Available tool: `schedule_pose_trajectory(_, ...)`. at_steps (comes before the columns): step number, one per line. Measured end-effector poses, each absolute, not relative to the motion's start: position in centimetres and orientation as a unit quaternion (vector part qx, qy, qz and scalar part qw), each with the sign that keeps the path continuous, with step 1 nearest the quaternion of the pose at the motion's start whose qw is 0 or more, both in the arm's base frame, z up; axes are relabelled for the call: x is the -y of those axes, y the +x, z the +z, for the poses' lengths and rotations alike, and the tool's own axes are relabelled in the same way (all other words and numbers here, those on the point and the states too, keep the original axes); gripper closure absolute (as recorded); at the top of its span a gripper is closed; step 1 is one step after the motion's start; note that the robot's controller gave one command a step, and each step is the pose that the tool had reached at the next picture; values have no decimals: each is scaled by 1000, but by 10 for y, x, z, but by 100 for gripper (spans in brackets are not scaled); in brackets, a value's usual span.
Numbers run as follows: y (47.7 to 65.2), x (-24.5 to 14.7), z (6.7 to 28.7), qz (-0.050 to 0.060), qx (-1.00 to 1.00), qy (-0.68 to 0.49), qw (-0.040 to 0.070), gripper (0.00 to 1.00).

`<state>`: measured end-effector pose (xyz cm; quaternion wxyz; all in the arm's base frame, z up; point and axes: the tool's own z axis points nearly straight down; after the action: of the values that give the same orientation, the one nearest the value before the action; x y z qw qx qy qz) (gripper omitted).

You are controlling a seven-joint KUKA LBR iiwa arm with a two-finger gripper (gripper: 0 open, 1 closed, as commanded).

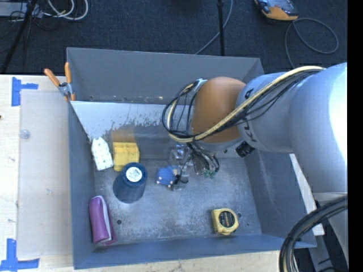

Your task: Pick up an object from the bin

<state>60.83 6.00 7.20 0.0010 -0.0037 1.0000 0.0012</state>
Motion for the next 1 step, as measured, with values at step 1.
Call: schedule_pose_trajectory(1,608,-60,72,1,-1000,-3,1,100)
